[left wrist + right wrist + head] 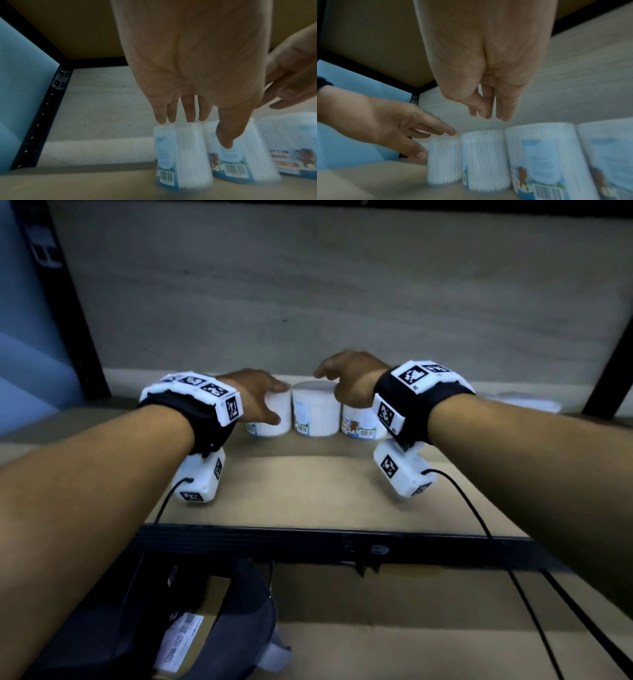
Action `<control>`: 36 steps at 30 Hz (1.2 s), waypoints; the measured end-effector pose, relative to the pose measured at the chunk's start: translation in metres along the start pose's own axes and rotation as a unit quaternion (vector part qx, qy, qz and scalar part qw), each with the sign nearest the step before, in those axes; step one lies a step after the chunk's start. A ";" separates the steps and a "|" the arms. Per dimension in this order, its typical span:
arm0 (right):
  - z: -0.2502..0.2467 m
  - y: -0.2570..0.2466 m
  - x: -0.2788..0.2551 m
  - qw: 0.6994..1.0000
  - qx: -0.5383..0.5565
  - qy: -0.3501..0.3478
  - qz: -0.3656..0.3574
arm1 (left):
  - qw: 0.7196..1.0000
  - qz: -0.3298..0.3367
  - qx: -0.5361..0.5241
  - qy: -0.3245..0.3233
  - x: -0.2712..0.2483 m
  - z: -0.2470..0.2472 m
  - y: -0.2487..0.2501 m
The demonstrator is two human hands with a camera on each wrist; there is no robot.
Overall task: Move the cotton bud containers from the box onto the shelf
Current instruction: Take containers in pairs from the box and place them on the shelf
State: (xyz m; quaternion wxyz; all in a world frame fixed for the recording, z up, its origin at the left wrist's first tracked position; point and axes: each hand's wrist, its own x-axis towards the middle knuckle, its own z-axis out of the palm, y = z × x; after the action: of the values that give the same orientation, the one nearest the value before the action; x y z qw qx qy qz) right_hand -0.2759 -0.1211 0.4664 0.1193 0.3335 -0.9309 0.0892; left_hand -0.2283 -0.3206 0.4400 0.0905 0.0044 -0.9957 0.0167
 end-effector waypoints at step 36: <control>-0.015 0.059 -0.291 0.981 0.116 -0.147 0.047 | 0.937 0.246 -0.240 -0.055 -0.172 0.026 0.213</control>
State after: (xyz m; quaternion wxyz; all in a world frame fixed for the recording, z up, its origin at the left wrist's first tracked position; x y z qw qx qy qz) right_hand -0.0934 0.1018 0.3933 -0.0625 0.3099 -0.9365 0.1518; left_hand -0.0663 -0.1072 0.3766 0.0273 -0.2619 -0.9435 -0.2011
